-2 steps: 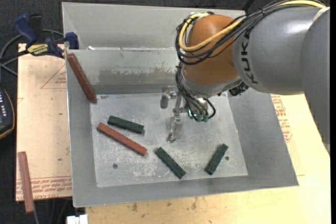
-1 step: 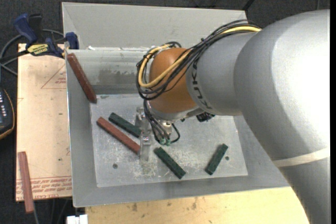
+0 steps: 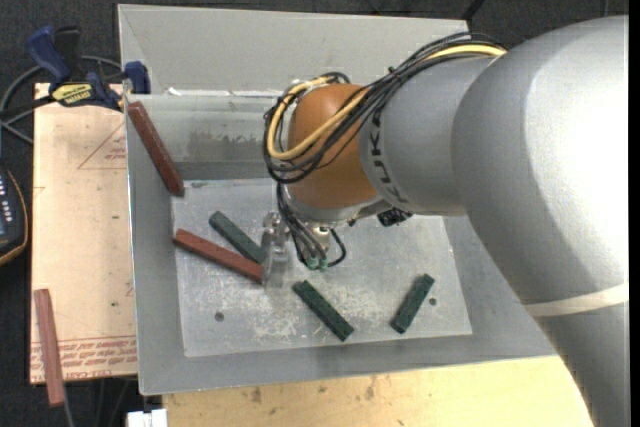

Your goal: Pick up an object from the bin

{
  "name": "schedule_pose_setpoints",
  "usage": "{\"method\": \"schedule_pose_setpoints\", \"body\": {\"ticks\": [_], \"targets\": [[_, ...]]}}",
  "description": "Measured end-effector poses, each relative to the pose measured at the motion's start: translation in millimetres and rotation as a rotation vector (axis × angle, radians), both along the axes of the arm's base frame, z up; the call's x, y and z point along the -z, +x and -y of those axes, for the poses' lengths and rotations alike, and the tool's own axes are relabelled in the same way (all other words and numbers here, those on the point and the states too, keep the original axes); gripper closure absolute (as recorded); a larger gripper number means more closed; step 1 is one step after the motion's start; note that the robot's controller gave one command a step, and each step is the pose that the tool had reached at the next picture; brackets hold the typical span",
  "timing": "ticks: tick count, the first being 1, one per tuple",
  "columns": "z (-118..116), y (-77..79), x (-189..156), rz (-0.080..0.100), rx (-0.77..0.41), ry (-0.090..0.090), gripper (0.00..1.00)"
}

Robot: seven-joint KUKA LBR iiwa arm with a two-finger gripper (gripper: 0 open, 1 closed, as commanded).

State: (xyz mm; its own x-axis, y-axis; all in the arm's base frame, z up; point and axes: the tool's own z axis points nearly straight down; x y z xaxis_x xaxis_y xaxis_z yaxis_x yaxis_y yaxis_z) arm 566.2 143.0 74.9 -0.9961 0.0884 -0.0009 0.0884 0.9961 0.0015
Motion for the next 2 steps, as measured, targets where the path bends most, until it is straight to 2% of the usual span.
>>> {"method": "schedule_pose_setpoints", "body": {"ticks": [1, 2], "targets": [[0, -0.5, 3, 0.004, 0.000, 0.001, 0.00], [-21, 15.1, 4, 0.002, 0.181, 0.002, 0.00]]}}
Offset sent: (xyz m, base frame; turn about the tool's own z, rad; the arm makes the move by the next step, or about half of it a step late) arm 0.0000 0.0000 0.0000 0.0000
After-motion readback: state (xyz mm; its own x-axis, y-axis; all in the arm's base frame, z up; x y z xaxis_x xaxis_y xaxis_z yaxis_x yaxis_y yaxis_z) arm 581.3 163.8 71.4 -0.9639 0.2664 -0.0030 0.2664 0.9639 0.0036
